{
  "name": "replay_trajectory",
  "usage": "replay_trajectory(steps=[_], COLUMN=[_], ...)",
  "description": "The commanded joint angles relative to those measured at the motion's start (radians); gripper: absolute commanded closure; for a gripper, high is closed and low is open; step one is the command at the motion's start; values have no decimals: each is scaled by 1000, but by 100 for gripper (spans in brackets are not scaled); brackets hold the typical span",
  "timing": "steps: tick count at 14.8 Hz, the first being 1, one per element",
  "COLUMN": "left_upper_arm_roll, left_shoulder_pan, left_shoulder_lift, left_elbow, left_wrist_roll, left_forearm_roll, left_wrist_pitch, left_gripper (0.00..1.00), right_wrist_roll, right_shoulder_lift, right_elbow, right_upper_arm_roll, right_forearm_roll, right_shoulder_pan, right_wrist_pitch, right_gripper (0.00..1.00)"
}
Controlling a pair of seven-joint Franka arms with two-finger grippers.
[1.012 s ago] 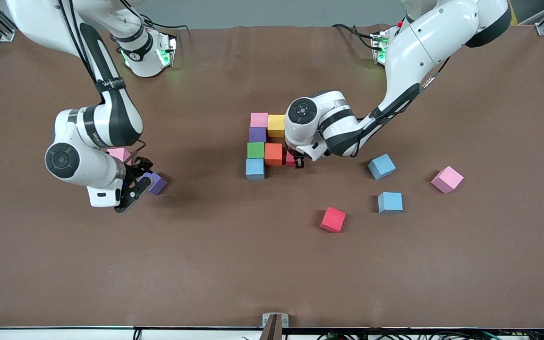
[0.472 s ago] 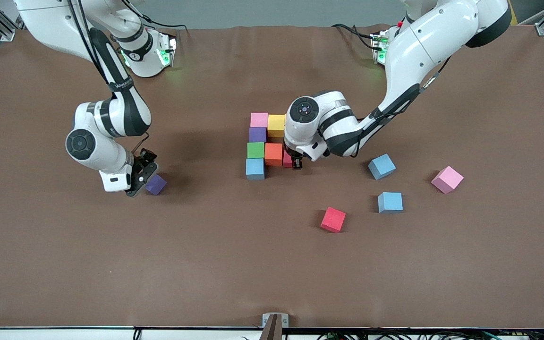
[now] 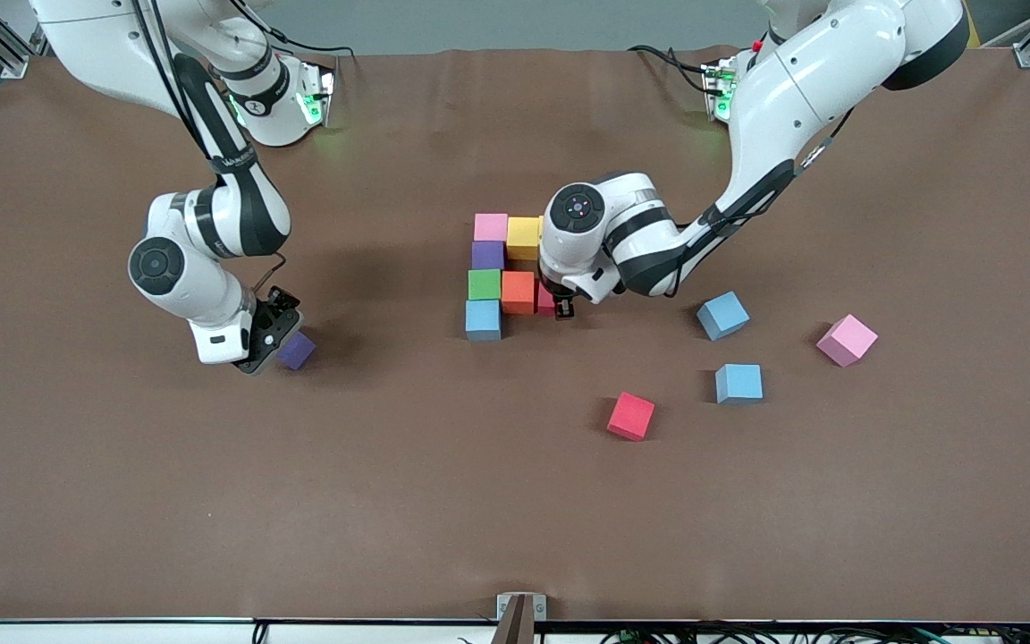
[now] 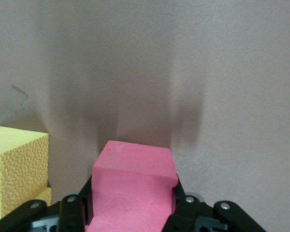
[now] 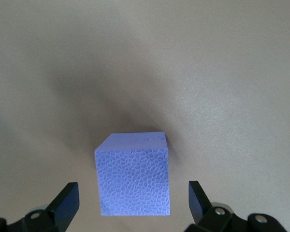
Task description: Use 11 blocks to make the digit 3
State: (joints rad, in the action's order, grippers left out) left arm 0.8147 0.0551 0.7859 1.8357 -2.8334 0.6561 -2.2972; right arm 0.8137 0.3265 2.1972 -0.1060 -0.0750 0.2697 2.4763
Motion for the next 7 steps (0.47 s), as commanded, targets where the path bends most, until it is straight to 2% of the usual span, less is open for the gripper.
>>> replay_trajectory(steps=[1, 3, 6, 7], left_upper_arm_roll=[4, 4, 4, 4], left_shoulder_pan=[12, 14, 31, 31], left_shoulder_lift=[-16, -16, -14, -14], left_elbow=[31, 31, 28, 25], left_wrist_roll=[-327, -328, -328, -328], left_forearm_roll=[56, 56, 56, 56], left_wrist_pitch=[-16, -16, -16, -16], left_gripper=[80, 78, 64, 63], right_wrist_roll=[7, 7, 5, 5], right_shoulder_lift=[17, 29, 51, 54], right_elbow=[24, 27, 27, 26], right_upper_arm_roll=[5, 5, 6, 6], right_forearm_roll=[12, 11, 3, 3], right_shoulder_pan=[3, 6, 8, 6], right_wrist_pitch=[38, 39, 41, 52], right_gripper=[0, 0, 0, 7])
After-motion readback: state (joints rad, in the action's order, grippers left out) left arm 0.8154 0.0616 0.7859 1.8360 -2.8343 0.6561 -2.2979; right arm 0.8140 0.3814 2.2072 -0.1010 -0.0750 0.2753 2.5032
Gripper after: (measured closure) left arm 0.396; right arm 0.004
